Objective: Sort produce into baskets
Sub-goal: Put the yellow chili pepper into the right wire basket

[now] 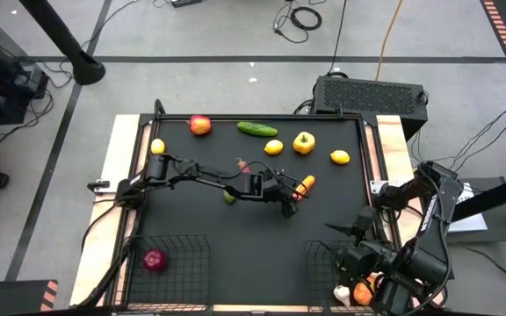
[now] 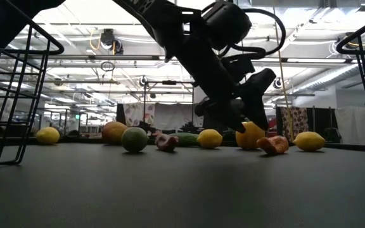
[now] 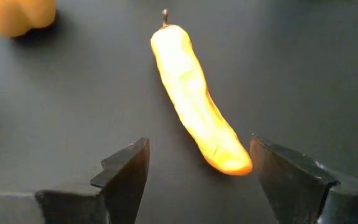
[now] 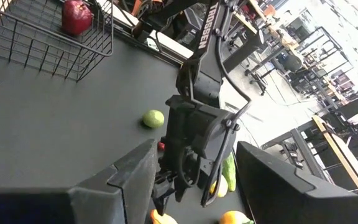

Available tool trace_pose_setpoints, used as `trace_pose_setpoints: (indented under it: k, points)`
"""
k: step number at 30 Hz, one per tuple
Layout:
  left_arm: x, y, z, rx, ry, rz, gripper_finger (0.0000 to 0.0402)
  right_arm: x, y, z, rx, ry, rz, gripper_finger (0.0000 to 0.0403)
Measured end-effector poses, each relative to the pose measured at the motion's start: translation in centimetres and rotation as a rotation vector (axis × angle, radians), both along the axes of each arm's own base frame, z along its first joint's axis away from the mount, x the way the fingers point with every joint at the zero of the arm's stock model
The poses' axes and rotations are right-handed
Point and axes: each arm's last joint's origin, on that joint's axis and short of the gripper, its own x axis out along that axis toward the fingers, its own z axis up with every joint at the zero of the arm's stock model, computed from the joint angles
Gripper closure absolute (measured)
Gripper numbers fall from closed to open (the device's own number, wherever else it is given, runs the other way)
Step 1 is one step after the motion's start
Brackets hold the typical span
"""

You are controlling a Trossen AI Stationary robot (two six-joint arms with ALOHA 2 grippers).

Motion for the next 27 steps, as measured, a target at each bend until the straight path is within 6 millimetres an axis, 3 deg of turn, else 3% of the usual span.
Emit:
trace_pose_setpoints:
  k: [4,10,20,27]
  points:
    - [0.1,0.0,0.1,0.000,-0.008,-0.001,0.0116,0.0,0.0,0.0,0.001,0.000,0.000,0.0190]
    - [0.6,0.0,-2.0,0.000,-0.010,0.009,0.0116,0.0,0.0,0.0,0.003,-0.002,-0.001,0.0190]
    - [0.8,0.3,-1.7,0.038,-0.039,0.018,0.0116,0.0,0.0,0.0,0.000,0.000,0.000,0.0190]
    - [1.3,0.9,-3.1,0.031,-0.056,-0.038,0.0116,0.0,0.0,0.0,-0.001,0.000,0.001,0.0190]
